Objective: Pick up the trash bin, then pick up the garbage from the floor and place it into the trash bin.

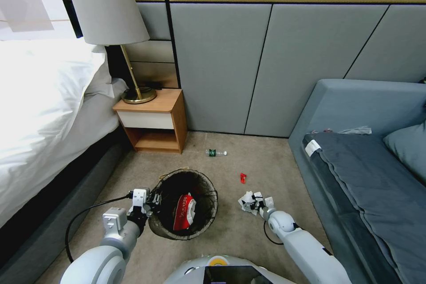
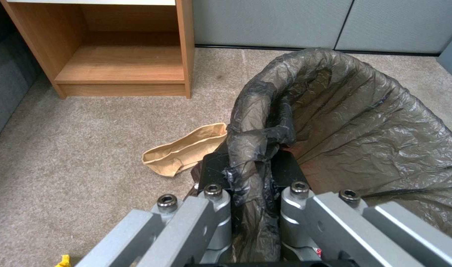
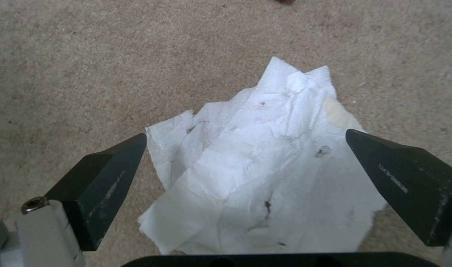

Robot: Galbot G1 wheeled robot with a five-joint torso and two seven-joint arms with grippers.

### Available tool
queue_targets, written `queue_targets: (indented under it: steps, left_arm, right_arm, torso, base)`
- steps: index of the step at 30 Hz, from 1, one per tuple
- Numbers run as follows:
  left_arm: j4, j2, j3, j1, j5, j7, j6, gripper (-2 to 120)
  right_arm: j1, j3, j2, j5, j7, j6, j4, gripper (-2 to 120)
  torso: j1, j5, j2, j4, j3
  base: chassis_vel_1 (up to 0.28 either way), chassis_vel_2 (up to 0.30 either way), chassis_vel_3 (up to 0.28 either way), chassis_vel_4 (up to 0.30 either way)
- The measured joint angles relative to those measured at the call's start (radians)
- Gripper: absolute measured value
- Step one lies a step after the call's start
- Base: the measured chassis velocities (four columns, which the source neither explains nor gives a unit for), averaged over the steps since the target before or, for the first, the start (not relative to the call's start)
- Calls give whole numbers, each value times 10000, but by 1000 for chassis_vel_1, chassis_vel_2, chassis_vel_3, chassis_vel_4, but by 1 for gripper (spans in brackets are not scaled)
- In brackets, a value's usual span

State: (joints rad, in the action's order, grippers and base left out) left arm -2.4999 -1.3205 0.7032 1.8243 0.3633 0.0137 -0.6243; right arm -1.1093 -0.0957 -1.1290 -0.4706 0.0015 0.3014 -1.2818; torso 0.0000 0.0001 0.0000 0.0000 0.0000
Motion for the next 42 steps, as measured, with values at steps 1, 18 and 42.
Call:
queue_targets:
  steps: [1, 18, 42]
  left_arm:
    - [0, 4, 1, 0, 2, 1, 0, 7]
    - [0, 52, 20, 37, 37, 8, 0, 7]
    - [0, 80, 23, 101, 29, 18, -2, 7]
  right_arm:
    - [17, 0, -22, 3, 1, 0, 32, 100]
    - [122, -111, -190, 144, -4, -62, 528, 100]
    - [256, -253, -545, 451, -122, -289, 1164, 99]
  torso:
    - [0, 0, 0, 0, 0]
    - [0, -1, 0, 0, 0]
    - [0, -3, 0, -1, -1]
  base:
    - [0, 0, 0, 0]
    - [0, 0, 0, 0]
    - [0, 0, 0, 0]
